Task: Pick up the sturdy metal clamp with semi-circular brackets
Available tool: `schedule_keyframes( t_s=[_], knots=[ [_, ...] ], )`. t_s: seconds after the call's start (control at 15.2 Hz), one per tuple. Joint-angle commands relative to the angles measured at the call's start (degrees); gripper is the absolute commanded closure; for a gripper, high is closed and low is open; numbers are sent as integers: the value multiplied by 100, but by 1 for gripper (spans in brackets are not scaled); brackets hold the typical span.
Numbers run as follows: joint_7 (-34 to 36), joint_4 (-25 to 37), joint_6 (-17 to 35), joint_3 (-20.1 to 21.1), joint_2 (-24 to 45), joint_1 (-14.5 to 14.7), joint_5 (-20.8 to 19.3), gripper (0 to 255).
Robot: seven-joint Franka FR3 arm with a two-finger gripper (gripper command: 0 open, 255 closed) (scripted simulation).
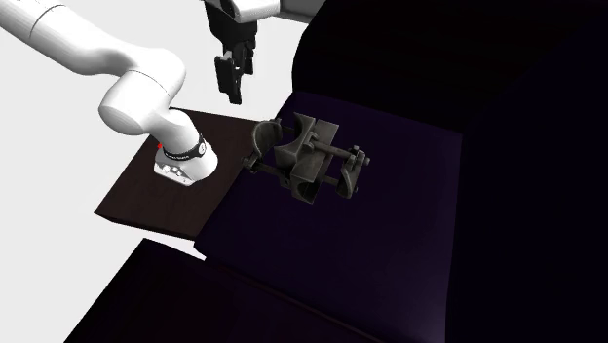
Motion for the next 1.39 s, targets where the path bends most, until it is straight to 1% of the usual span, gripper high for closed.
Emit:
schedule_keyframes(
  t_s=[0.0, 0.4, 0.66, 1.12, 1.25, 1.32],
  knots=[
    [0, 0, 0, 0, 0, 0, 0, 0],
    [813, 601, 899, -110, 1080, -306, 344, 0],
    [1233, 1008, 1336, -206, 1669, -465, 532, 0],
    [1202, 460, 1872, -214, 1656, -469, 532, 0],
    [1199, 416, 1916, -214, 1658, -469, 533, 0],
    [1200, 421, 1914, -214, 1660, -469, 533, 255]
  ],
)
